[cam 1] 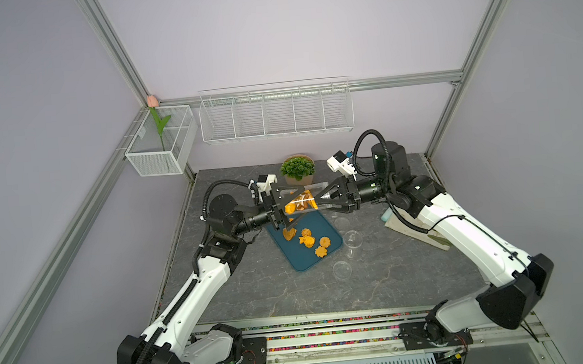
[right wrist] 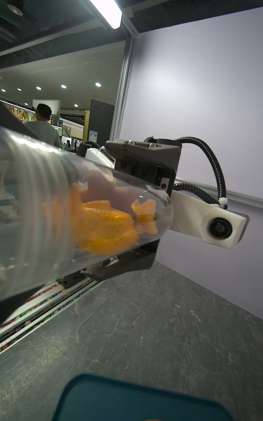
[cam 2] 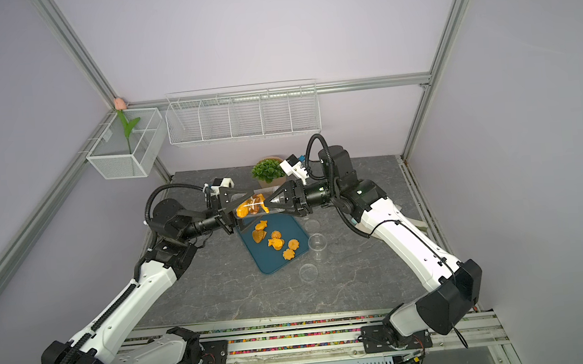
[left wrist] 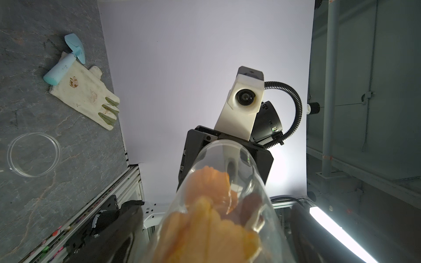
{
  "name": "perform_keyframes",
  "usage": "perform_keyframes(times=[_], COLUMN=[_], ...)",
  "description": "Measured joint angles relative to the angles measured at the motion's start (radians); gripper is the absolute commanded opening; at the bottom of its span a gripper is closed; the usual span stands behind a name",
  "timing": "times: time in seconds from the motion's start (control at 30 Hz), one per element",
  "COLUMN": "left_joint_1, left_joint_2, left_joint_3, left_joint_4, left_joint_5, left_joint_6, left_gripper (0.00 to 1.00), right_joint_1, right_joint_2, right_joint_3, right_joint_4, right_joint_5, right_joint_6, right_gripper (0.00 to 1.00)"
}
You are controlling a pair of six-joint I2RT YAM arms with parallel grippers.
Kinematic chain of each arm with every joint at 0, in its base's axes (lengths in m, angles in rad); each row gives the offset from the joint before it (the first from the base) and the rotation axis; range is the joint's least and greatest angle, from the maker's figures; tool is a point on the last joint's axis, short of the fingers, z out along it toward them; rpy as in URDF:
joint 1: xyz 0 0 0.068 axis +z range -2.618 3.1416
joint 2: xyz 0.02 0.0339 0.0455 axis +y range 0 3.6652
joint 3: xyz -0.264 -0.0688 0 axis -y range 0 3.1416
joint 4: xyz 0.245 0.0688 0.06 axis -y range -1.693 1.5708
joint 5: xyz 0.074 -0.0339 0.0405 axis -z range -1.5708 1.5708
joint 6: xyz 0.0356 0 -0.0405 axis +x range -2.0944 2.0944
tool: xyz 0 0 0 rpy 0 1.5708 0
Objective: Pour the cookies out of the jar
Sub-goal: Pick up the jar from the center of the board.
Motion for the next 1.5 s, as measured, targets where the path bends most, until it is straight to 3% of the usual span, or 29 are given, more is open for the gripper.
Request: perform_keyframes(times=[0.63, 0.9, 1.5], left_joint_1=[0.006, 0.006, 0.007], left_joint_2=[-0.007, -0.011, -0.012], left_joint_3=[0.0, -0.003, -0.004], left_joint_4=[-0.038, -0.054, -0.06], left_joint_5=[0.024, 0.024, 0.024], left_joint_6=[-0.003, -0.004, -0.008], left_gripper=[0.94, 0.79, 0.71], right_joint_1=[-0.016, -0.016, -0.014], right_joint_2=[0.011, 0.011, 0.011], right_joint_3=[0.0, 0.0, 0.0], right_joint_4=[-0.074, -0.072, -0.063], right_joint_5=[-0.026, -0.037, -0.042], right_joint_6=[-0.059, -0.065, -0.064], right_gripper=[0.56, 0.57, 0.62])
